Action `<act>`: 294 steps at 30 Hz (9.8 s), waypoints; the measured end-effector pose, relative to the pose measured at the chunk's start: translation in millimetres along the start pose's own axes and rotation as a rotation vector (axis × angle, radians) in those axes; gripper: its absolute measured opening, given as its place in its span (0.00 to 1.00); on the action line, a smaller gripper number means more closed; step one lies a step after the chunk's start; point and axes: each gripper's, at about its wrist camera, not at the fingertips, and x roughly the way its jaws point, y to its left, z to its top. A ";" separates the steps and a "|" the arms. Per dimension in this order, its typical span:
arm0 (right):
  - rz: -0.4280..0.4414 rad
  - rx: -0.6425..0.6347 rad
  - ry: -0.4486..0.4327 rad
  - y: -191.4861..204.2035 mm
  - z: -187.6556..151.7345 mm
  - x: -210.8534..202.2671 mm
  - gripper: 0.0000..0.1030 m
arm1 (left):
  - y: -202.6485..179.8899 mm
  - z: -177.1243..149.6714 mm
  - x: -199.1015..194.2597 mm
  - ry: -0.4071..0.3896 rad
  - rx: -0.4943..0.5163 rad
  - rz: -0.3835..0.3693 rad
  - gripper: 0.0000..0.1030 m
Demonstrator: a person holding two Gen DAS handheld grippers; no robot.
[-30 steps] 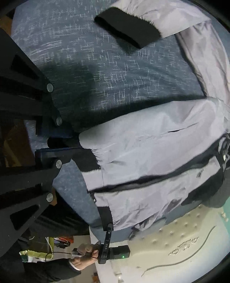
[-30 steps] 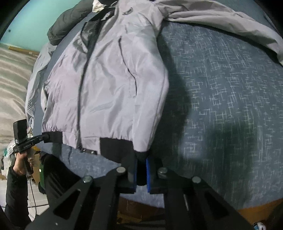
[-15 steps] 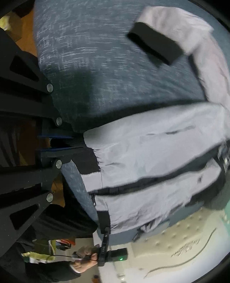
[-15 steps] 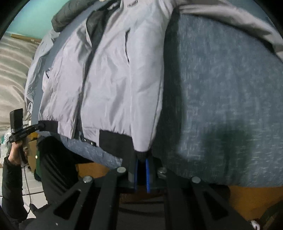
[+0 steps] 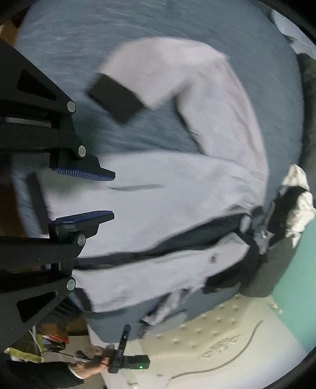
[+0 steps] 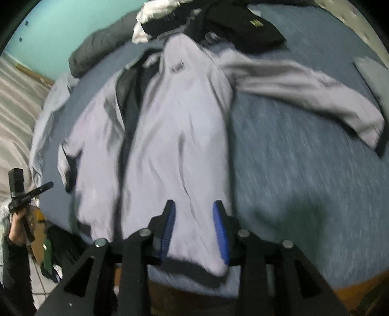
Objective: Fold clothes
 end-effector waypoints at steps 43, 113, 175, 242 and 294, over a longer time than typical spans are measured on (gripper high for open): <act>0.119 0.037 0.019 -29.3 90.8 117.3 0.35 | -115.3 260.7 257.7 -0.020 0.068 -0.055 0.05; 0.177 -0.144 -0.253 116.3 207.1 170.9 0.02 | 7.9 62.8 112.9 -0.319 0.011 -0.071 0.33; -0.064 -0.228 -0.067 160.6 219.9 268.6 0.02 | 12.3 58.0 110.4 -0.314 -0.001 -0.064 0.33; -0.212 0.406 -0.316 -205.1 77.6 -15.3 0.51 | -56.5 61.5 102.6 -0.286 0.053 -0.091 0.44; -0.129 0.053 -0.491 -268.4 -5.0 -114.4 0.02 | -142.9 47.4 65.1 -0.209 0.210 0.020 0.54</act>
